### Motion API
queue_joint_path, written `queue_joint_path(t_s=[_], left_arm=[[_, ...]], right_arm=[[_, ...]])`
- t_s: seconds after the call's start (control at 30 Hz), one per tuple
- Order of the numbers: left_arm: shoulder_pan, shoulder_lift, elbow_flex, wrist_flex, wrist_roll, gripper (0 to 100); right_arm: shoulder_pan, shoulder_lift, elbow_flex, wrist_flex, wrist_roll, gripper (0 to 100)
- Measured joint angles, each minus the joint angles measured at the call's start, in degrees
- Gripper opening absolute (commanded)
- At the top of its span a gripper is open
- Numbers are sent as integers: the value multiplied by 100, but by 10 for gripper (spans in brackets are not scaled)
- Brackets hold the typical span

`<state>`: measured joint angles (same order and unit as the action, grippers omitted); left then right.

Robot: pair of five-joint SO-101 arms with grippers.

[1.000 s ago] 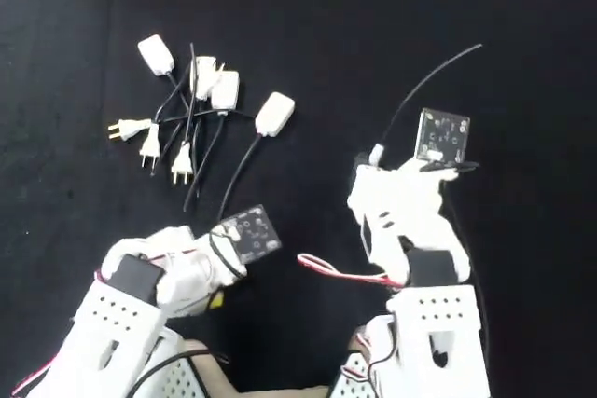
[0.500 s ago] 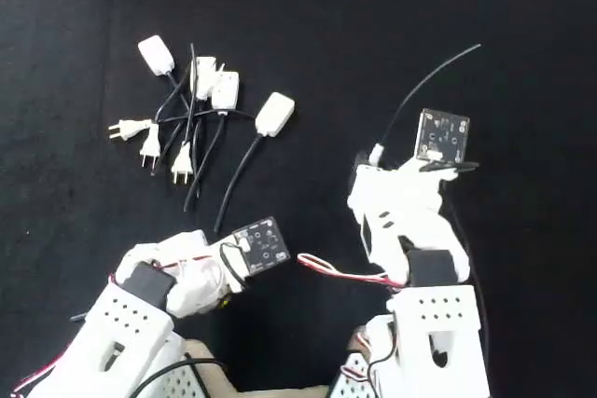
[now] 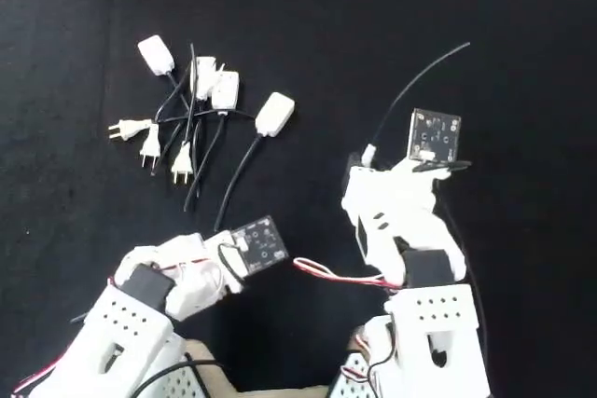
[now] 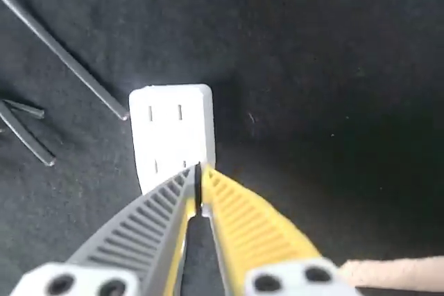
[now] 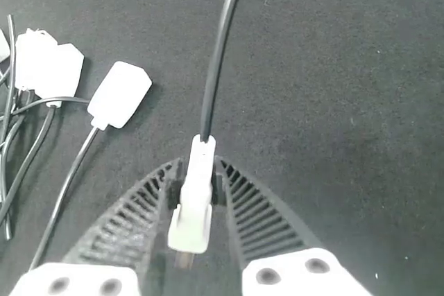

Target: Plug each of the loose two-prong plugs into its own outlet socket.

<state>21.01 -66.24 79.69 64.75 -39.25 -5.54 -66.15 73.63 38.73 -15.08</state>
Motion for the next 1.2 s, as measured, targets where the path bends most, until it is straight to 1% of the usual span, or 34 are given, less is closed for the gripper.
queue_joint_path(t_s=[0.03,0.1,0.17,0.23,0.33,0.43,0.57,0.73,0.83,0.93,1.03,1.1,1.2], left_arm=[[0,114,-114,0,88,40],[-9,413,-457,0,220,89],[-79,844,-862,211,237,148],[-299,1301,-1292,457,220,191],[-659,1864,-1793,615,9,202],[-782,2242,-1934,607,-141,208],[-1029,2453,-1908,202,-220,266],[-1169,2708,-1380,-589,-220,249],[-1160,2945,-1319,-862,-220,230],[-1152,3288,-1319,-967,-220,180],[-1125,3569,-1354,-967,-185,85],[-976,3675,-1398,-967,-18,31],[-642,3710,-1468,-958,273,32]], right_arm=[[0,0,0,0,0,12],[0,0,0,0,0,12],[0,0,0,0,0,12],[0,0,0,0,0,12],[0,0,0,0,0,12],[0,0,0,0,0,12],[0,0,0,132,9,12],[0,0,0,141,9,12],[0,0,0,141,9,12],[0,0,0,141,9,12],[0,0,0,141,9,12],[0,0,0,141,9,12],[0,0,0,141,9,12]])
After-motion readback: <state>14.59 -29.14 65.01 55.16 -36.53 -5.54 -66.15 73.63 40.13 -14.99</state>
